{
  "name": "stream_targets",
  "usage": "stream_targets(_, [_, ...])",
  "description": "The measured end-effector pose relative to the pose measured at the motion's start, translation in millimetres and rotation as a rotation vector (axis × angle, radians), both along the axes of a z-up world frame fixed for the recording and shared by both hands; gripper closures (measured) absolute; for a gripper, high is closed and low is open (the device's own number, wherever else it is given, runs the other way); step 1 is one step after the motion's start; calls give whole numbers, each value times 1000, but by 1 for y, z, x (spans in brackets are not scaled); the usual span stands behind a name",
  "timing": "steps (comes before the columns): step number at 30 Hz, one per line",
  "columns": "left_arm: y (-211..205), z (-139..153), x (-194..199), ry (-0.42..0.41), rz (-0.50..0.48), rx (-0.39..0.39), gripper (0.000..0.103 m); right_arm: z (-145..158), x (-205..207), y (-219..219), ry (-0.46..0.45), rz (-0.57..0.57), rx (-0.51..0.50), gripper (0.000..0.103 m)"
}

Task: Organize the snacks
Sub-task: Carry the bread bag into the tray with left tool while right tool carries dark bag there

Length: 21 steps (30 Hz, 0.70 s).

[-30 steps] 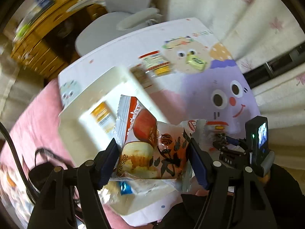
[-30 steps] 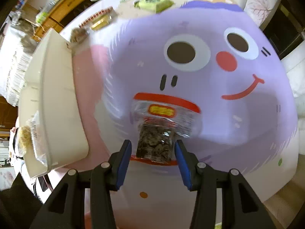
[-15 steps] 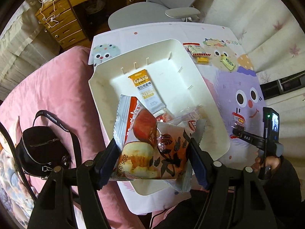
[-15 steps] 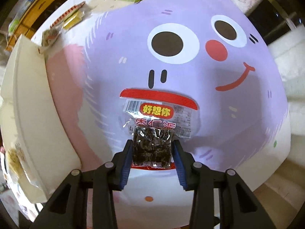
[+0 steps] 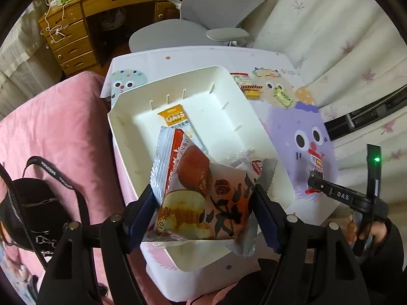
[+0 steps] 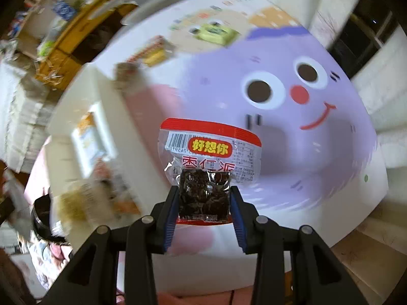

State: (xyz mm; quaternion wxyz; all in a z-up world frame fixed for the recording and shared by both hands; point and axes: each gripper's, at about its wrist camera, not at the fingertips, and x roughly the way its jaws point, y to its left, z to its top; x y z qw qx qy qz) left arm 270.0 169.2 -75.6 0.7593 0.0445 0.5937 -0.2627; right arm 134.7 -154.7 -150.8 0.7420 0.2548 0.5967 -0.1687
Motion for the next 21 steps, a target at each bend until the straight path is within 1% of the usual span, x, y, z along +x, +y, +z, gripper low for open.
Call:
stream_targets(3, [3,-2,-2,4,19,-38,26,21,2,19,-46,43,11,64])
stream_targets(6, [8,-6,-5,20,49,-74,23,40,7,35,-96,95,48,64])
stream_targets(8, [12,-9,-6,31,64,-83,12,52,12,52,-137,149,80,64])
stream_targets(12, [22,-18,-13,51,91,-78,11,66,23,73,-199,249,106,62])
stream_targets(14, [26,-21,-17,45,103,-76,11,70,27,79,-226,282,122,55])
stream_targets(15, [29,-23,-21,45,113,-79,11,71,28,80,-233,288,130,49])
stream_targets(21, [36,-32,-38,64,166,-94,11,69,28,75,-202,291,118,48])
